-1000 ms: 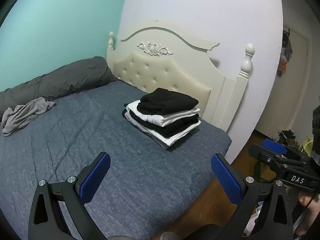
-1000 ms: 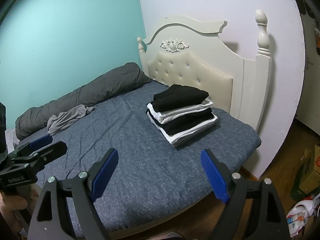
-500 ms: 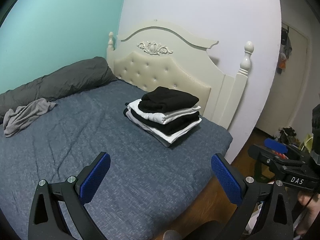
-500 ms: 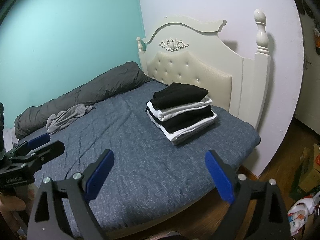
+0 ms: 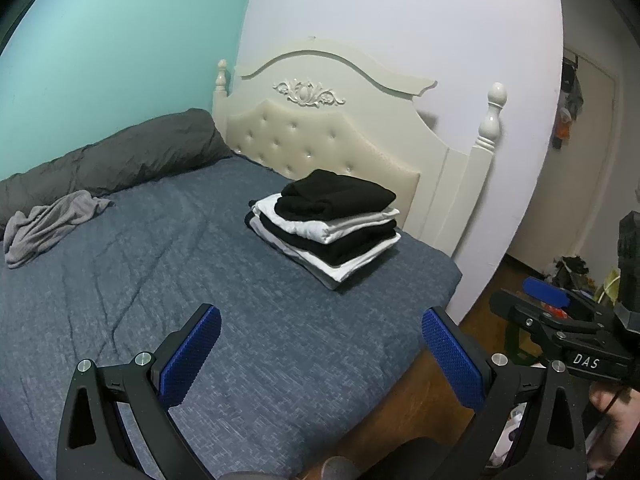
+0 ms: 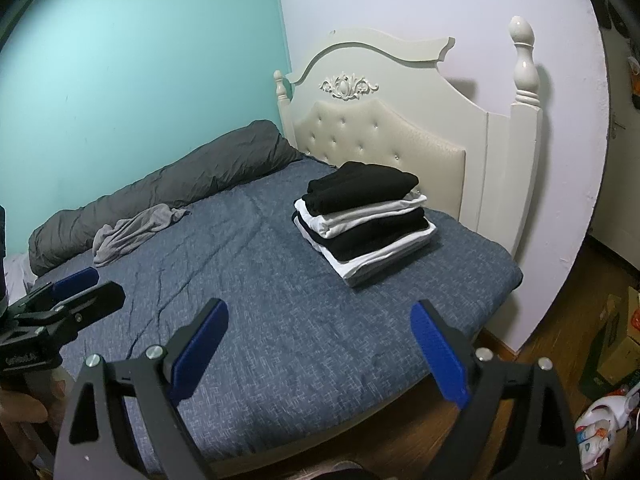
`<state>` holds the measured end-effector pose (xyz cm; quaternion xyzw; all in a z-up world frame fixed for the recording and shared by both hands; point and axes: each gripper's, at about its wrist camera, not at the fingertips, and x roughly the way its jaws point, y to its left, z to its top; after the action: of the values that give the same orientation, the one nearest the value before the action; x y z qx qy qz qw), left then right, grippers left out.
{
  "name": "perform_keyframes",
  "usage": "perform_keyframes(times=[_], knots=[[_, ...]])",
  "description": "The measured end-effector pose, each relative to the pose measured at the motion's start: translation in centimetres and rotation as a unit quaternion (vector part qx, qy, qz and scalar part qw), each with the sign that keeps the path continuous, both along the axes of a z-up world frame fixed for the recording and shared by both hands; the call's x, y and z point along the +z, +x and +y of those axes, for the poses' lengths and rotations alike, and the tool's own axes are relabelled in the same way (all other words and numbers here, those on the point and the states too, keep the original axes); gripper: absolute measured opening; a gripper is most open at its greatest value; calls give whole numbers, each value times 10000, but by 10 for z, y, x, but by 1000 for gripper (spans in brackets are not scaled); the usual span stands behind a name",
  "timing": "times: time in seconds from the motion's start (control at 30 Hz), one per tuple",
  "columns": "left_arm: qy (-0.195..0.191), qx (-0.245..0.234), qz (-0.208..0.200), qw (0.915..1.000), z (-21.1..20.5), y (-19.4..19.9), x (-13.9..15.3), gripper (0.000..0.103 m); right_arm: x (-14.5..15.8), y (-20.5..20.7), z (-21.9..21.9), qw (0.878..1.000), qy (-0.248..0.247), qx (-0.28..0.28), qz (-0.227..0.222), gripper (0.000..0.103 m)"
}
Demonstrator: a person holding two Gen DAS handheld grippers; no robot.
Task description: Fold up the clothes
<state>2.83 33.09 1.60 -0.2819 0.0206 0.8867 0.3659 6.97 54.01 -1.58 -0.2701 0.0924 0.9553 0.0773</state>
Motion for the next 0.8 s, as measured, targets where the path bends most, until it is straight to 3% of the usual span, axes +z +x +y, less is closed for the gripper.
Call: perform_keyframes(times=[0.8], knots=[[32, 18, 38, 10000, -8, 3, 0, 103, -5, -2, -6, 10000, 31, 28, -49, 93]])
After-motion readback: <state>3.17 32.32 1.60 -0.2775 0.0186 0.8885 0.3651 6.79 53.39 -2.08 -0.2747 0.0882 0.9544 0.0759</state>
